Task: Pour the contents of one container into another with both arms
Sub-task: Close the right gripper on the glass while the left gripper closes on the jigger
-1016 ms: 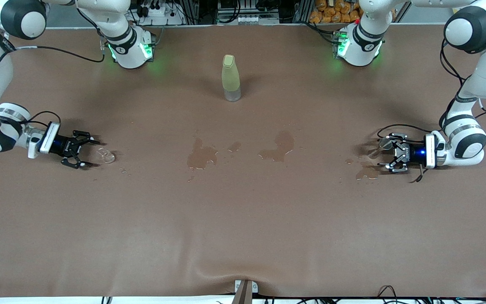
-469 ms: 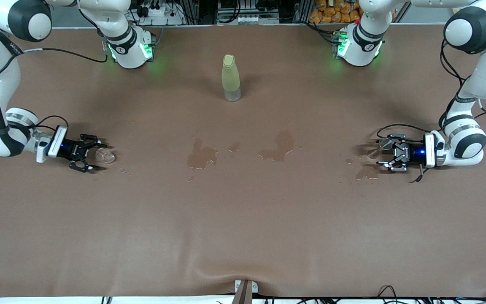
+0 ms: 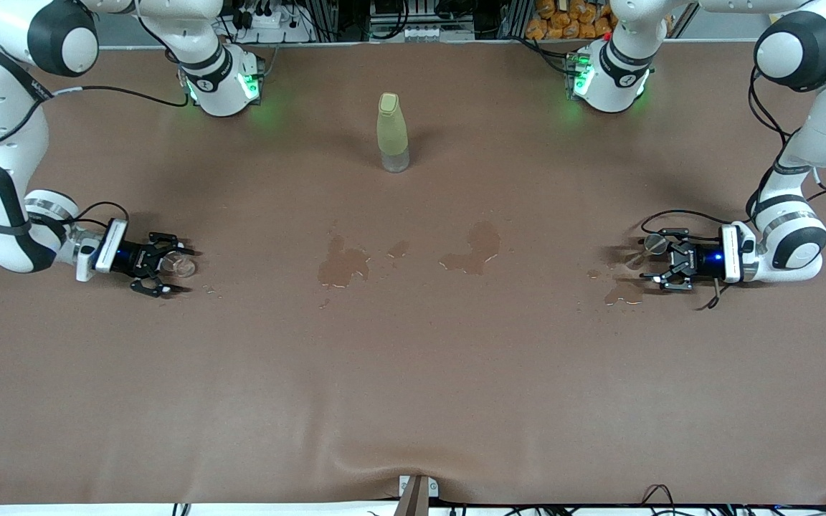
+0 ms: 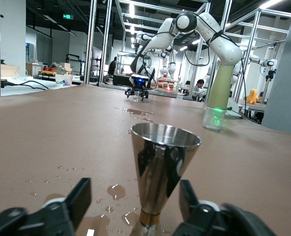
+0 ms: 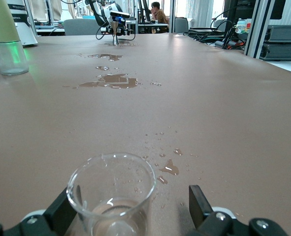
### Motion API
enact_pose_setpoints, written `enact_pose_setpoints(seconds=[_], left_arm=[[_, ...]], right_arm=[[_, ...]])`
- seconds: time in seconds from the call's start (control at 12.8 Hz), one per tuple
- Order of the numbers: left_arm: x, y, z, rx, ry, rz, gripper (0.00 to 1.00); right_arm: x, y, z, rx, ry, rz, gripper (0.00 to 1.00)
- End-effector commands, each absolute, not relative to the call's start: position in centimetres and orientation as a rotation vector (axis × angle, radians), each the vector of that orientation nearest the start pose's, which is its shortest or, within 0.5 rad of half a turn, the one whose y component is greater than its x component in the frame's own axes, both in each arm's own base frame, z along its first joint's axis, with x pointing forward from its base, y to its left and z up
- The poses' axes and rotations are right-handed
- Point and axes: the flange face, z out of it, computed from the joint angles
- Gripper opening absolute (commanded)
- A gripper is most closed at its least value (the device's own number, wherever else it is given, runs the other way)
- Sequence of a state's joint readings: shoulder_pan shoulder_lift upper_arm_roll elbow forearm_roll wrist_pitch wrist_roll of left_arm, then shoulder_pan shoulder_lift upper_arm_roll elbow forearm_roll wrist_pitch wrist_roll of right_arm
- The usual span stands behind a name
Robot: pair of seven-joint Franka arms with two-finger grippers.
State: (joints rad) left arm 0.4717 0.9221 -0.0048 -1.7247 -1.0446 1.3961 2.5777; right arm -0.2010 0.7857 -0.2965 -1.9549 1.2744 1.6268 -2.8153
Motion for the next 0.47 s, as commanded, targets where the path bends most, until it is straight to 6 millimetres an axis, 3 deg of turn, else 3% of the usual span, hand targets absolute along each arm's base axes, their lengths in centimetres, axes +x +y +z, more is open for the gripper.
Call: enact_pose_setpoints(seconds=[0.0, 0.23, 0.39], left_arm=[[52.36, 14.85, 6.49, 1.228, -1.247, 1.081, 0.73], [52.28, 14.80, 6.52, 1.226, -1.245, 1.080, 0.71], [52.29, 14.80, 6.47, 1.224, -1.248, 1.084, 0.64]], right_arm=[[49.10, -16.92, 6.61, -1.470, -1.602, -1.283, 0.81], [49.09, -16.76, 6.58, -1.471, -1.598, -1.278, 0.36], [49.25, -16.62, 6.65, -1.464, -1.602, -1.277, 0.25]])
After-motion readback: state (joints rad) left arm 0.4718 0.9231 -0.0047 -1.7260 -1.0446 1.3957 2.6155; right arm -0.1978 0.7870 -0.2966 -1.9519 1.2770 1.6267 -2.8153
